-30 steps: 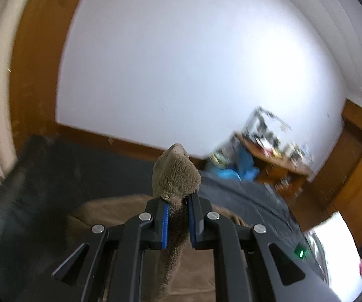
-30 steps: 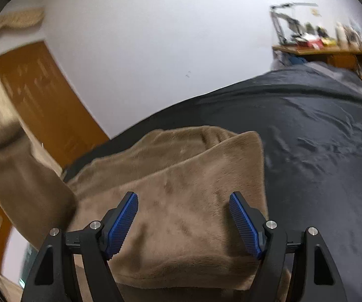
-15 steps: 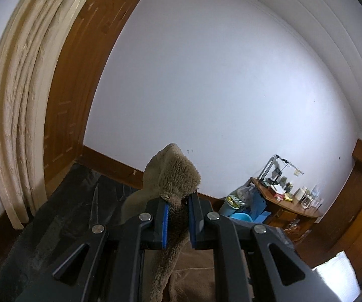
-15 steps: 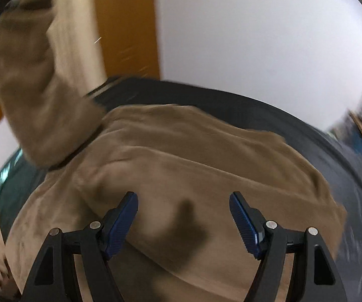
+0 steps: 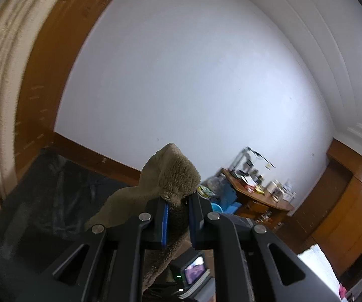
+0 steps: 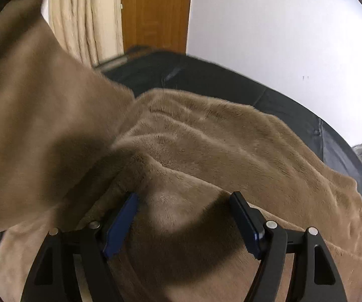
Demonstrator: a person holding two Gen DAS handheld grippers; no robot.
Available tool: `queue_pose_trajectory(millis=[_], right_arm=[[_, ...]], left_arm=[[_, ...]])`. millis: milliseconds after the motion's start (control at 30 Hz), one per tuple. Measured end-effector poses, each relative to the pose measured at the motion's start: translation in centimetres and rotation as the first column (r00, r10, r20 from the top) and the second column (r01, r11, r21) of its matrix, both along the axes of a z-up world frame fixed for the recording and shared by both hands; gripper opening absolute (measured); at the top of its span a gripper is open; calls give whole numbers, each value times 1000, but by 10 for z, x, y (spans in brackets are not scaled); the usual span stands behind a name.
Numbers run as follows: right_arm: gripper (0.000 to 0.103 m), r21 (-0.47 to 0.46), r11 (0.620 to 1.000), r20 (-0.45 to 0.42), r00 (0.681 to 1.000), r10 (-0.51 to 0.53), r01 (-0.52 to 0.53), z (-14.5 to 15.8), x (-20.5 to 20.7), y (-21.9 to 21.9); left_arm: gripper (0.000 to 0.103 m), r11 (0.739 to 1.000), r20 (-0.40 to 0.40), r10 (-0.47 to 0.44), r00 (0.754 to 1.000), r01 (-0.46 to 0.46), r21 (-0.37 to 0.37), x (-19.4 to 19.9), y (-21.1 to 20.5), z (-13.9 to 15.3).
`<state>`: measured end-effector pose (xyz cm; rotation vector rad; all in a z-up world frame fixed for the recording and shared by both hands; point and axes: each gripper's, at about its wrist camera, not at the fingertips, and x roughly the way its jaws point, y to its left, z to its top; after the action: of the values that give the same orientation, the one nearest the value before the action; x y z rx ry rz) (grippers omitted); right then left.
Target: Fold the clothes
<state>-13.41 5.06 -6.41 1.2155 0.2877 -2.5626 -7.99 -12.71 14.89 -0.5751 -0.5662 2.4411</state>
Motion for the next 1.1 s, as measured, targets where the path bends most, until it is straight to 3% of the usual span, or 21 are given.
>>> queue_pose_trajectory(millis=[167, 300, 500, 633, 700, 767, 833, 900, 1000, 1100], right_arm=[[77, -126, 986, -63, 991, -120, 111, 30, 44, 81], [77, -234, 944, -36, 969, -245, 230, 32, 76, 151], [77, -356, 843, -2, 902, -432, 403, 19, 131, 248], [77, -421, 760, 26, 844, -535, 495, 14, 161, 300], [77, -433, 724, 41, 814, -579, 537, 10, 171, 318], [77, -445, 685, 56, 781, -622, 577, 6, 181, 335], [77, -456, 660, 70, 763, -642, 597, 3, 187, 346], [77, -463, 652, 77, 760, -645, 600, 0, 189, 349], [77, -463, 660, 70, 767, -638, 592, 1, 191, 348], [77, -469, 677, 69, 788, -611, 566, 3, 185, 341]], left_arm=[[14, 994, 36, -101, 994, 103, -44, -2, 63, -1], [15, 982, 53, -173, 983, 176, -65, 1, 115, 0], [15, 948, 93, -282, 955, 292, -128, 14, 198, -15], [17, 898, 212, -346, 914, 388, -209, 16, 261, -57], [27, 862, 290, -358, 887, 434, -263, 16, 288, -85], [53, 827, 341, -376, 862, 478, -296, 20, 302, -106], [67, 788, 387, -398, 832, 526, -320, 24, 315, -128], [68, 756, 421, -419, 804, 566, -329, 29, 322, -144], [77, 772, 402, -435, 806, 564, -293, 30, 303, -139], [80, 826, 360, -365, 859, 477, -300, 19, 263, -129]])
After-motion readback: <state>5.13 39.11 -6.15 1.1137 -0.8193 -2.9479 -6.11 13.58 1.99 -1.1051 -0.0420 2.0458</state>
